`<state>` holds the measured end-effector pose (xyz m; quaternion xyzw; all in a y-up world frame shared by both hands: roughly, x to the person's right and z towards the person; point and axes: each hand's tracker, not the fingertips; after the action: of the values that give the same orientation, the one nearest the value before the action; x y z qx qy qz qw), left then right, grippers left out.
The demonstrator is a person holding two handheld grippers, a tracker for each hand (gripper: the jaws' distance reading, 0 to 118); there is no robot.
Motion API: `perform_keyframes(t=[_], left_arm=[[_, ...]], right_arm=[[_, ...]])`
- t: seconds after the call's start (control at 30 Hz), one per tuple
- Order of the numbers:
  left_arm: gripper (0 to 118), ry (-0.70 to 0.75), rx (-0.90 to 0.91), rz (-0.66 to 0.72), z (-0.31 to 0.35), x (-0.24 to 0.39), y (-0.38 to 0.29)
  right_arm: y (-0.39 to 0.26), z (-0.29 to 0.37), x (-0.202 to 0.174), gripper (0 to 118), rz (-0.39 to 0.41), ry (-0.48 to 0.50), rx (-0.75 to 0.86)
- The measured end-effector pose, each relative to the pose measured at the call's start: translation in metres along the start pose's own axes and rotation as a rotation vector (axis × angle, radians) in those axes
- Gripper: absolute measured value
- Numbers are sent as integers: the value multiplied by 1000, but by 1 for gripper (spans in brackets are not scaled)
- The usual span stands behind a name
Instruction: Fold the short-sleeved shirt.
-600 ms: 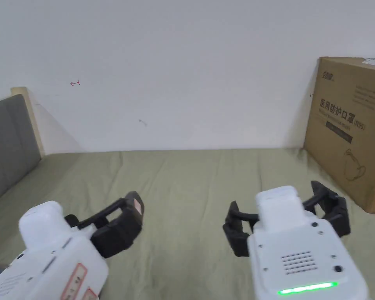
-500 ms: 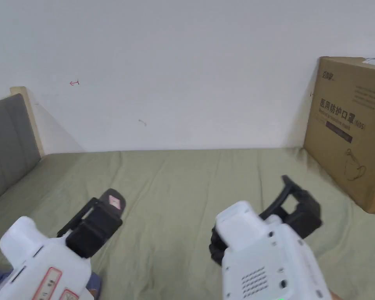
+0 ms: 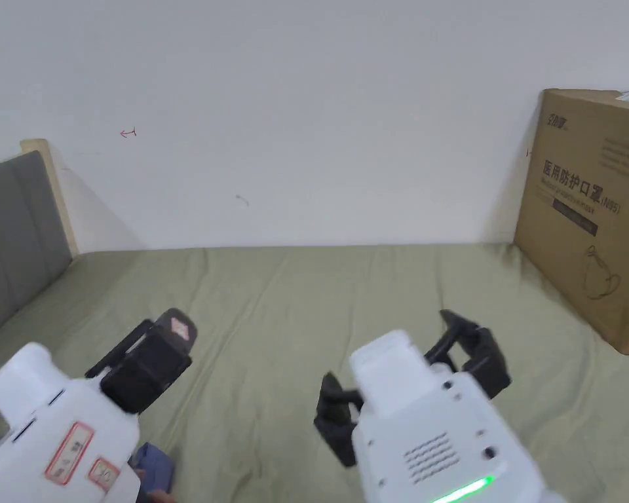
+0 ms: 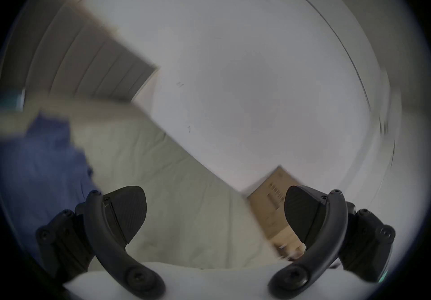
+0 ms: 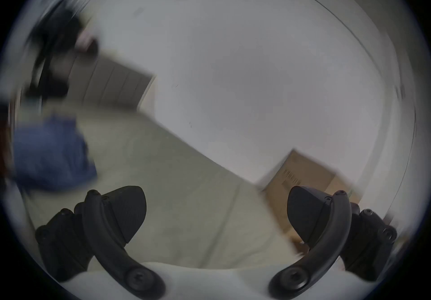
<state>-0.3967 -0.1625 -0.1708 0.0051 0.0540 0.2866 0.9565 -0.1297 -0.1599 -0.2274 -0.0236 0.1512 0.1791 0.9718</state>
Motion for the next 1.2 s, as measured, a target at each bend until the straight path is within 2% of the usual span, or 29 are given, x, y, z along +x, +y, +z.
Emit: perform_keyframes(t=[0.03, 0.1, 0.17, 0.23, 0.27, 0.37, 0.47, 0.6, 0.67, 0.7, 0.77, 0.8, 0.83, 0.87, 0.9, 0.93, 1.0, 1.2], left_arm=[[118, 1, 0, -126, 1, 14, 3], [118, 38, 10, -387, 4, 39, 1], [118, 77, 61, -566, 10, 53, -12], [118, 61, 62, -609, 13, 60, -22], [118, 42, 41, -579, 15, 58, -23], [118, 3, -9, -504, 12, 58, -22], [118, 29, -33, -535, 9, 58, -20], [118, 37, -36, -562, 11, 60, -22], [110, 42, -55, -568, 13, 63, -22], [100, 43, -51, -572, 14, 64, -24], [41, 53, -43, -582, 16, 67, -26], [19, 57, -40, -586, 15, 67, -27], [11, 66, -38, -586, 14, 67, -27], [9, 86, -30, -578, 15, 66, -28], [2, 75, -30, -576, 15, 65, -27], [0, 68, -32, -568, 15, 63, -26], [0, 55, -29, -551, 16, 61, -25], [0, 52, -40, -575, 15, 64, -27]], right_arm=[[5, 1, 13, 118, -133, 4, 13], [3, 5, 31, 118, -322, -8, 18], [-10, 6, 38, 118, -414, -47, -11], [-25, 5, 39, 118, -475, -77, -73], [-30, 5, 40, 118, -493, -72, -107], [-34, 4, 41, 118, -500, -59, -154], [-29, 8, 42, 118, -492, -88, -140], [-21, 13, 43, 118, -442, -135, -91], [-20, 16, 43, 114, -411, -135, -59], [-20, 19, 41, 107, -392, -137, -49], [-19, 22, 34, 61, -325, -199, -20], [-19, 22, 32, 37, -312, -205, -18], [-20, 22, 31, 27, -311, -193, -24], [-21, 22, 31, 26, -313, -193, -26], [-22, 23, 32, 20, -318, -188, -21], [-23, 24, 32, 3, -321, -185, -16], [-23, 24, 31, 1, -298, -236, -4], [-19, 24, 35, 0, -301, -222, 1]])
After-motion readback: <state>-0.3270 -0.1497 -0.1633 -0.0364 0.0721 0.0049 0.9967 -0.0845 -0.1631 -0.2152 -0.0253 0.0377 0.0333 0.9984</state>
